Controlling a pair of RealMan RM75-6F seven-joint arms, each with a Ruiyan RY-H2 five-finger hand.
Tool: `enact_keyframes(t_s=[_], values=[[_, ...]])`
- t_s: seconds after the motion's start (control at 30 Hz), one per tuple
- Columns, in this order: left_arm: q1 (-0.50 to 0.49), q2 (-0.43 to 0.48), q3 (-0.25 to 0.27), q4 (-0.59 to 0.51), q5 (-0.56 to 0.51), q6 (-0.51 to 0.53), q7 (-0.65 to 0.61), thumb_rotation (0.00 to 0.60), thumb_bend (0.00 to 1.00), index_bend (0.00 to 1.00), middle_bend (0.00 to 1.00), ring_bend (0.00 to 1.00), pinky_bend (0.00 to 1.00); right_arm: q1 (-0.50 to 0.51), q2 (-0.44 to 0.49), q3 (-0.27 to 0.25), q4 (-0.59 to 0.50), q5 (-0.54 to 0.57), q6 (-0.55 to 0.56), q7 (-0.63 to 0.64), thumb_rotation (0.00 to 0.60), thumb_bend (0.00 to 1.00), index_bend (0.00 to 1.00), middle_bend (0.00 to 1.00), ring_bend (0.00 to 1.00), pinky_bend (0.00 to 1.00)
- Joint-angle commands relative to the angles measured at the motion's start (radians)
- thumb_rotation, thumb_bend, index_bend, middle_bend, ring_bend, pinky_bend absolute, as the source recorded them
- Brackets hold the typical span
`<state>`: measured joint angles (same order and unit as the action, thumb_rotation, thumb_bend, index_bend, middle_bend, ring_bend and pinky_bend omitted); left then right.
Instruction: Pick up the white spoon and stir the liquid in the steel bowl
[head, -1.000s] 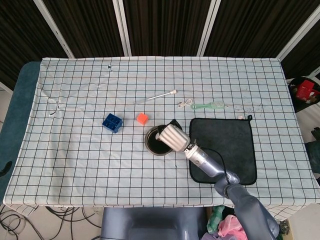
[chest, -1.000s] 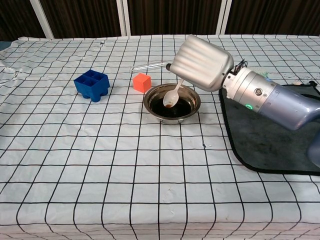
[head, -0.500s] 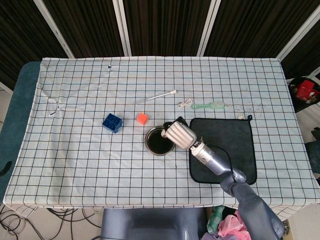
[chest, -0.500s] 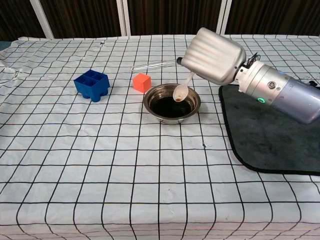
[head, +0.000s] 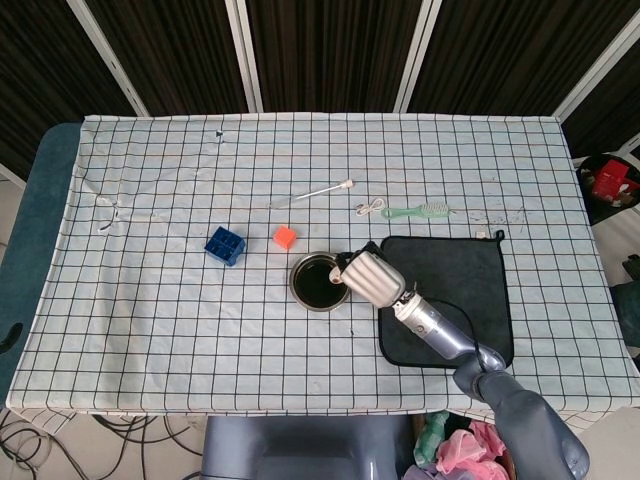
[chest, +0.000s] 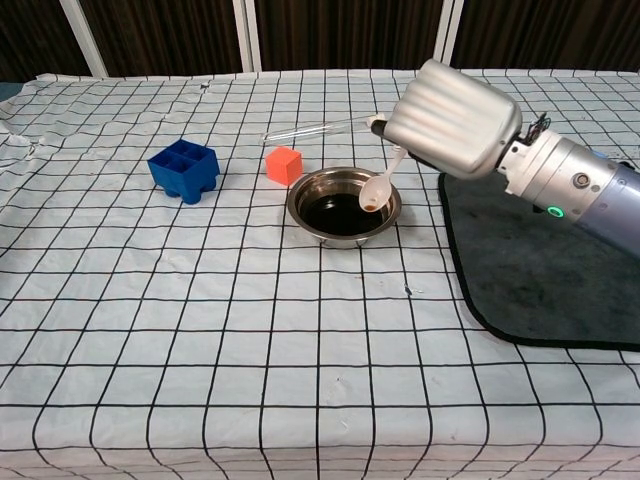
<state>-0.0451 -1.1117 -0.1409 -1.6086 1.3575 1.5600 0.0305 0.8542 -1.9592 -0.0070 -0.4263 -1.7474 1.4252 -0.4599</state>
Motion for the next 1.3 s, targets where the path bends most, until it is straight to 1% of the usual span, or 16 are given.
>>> enact_keyframes(t_s=[0.03, 0.43, 0.63, 0.93, 1.1, 1.3], values=[[0.000, 0.000, 0.001, -0.001, 0.001, 0.000, 0.001, 0.600, 0.22, 0.10, 0.02, 0.00, 0.02, -0.007, 0.014, -0.008, -0.026, -0.007, 0.011, -0.011, 0.600, 0.37, 0.68, 0.90, 1.00, 1.00], [0.002, 0.000, 0.000, -0.003, 0.002, 0.004, 0.003, 0.600, 0.22, 0.10, 0.02, 0.00, 0.02, -0.011, 0.048, -0.036, -0.135, -0.042, 0.029, -0.052, 0.600, 0.37, 0.68, 0.90, 1.00, 1.00], [0.003, 0.000, -0.001, -0.002, 0.001, 0.004, 0.002, 0.600, 0.22, 0.10, 0.02, 0.00, 0.02, 0.001, 0.038, -0.041, -0.157, -0.056, 0.011, -0.068, 0.600, 0.37, 0.68, 0.90, 1.00, 1.00], [0.002, 0.000, -0.003, -0.001, -0.002, 0.002, 0.002, 0.600, 0.22, 0.10, 0.02, 0.00, 0.02, 0.019, -0.020, -0.044, -0.119, -0.069, -0.010, -0.057, 0.600, 0.37, 0.68, 0.90, 1.00, 1.00], [0.002, 0.001, -0.003, 0.000, -0.002, 0.001, 0.001, 0.600, 0.22, 0.10, 0.02, 0.00, 0.02, 0.034, -0.060, -0.019, -0.082, -0.049, -0.027, -0.036, 0.600, 0.37, 0.68, 0.90, 1.00, 1.00], [0.001, 0.001, -0.003, 0.001, -0.003, -0.002, 0.001, 0.600, 0.22, 0.10, 0.02, 0.00, 0.02, 0.053, -0.108, 0.006, -0.007, -0.026, -0.044, -0.012, 0.600, 0.37, 0.68, 0.90, 1.00, 1.00]])
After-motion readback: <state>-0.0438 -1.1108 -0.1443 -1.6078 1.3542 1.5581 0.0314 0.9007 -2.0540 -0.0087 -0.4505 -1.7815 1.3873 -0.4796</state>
